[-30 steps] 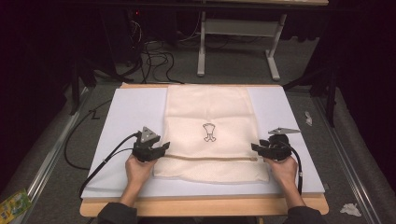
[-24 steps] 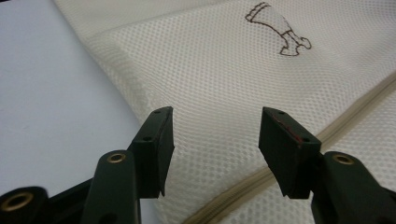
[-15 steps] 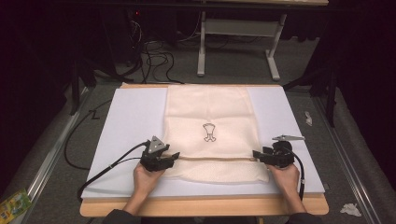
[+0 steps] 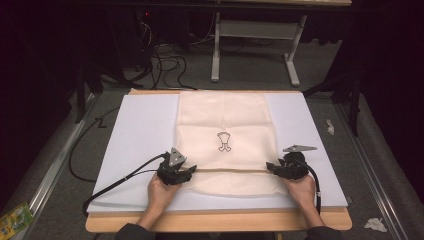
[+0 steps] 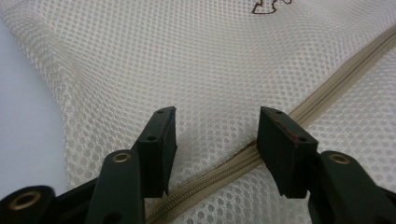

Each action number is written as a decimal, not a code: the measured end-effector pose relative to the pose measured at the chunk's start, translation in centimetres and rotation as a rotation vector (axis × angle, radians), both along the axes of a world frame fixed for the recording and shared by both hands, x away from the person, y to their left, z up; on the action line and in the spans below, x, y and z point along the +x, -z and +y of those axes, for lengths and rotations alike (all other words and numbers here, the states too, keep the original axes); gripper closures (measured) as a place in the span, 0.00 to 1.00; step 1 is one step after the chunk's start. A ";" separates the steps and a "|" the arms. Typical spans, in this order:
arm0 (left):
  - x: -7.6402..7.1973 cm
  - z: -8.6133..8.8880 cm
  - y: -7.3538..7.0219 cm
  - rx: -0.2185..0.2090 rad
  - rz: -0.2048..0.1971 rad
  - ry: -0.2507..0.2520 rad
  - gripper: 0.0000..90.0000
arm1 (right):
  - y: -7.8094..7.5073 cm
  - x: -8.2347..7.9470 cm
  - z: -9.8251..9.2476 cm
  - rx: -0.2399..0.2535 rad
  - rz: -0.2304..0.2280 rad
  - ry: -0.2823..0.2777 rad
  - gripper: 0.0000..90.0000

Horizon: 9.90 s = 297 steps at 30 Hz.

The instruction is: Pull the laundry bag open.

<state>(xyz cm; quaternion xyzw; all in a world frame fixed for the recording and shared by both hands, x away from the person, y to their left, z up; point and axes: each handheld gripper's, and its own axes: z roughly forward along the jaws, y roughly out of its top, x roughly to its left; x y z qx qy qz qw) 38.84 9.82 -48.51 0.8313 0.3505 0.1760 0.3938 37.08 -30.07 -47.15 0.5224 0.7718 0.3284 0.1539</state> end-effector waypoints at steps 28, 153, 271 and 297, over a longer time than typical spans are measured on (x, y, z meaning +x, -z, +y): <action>0.1 0.0 0.0 0.000 0.012 0.001 0.55 | -2.1 0.4 -1.1 0.082 -0.024 -0.104 0.98; -0.9 -17.6 -3.7 -0.268 0.088 0.329 0.74 | -6.7 1.1 1.8 0.180 -0.063 -0.200 0.98; -0.6 -14.1 -4.7 -0.183 0.107 0.366 0.97 | -6.5 1.4 1.5 0.131 -0.049 -0.239 0.98; -0.7 -12.8 -4.8 -0.196 0.119 0.339 0.97 | -6.4 1.5 1.4 0.130 -0.049 -0.236 0.98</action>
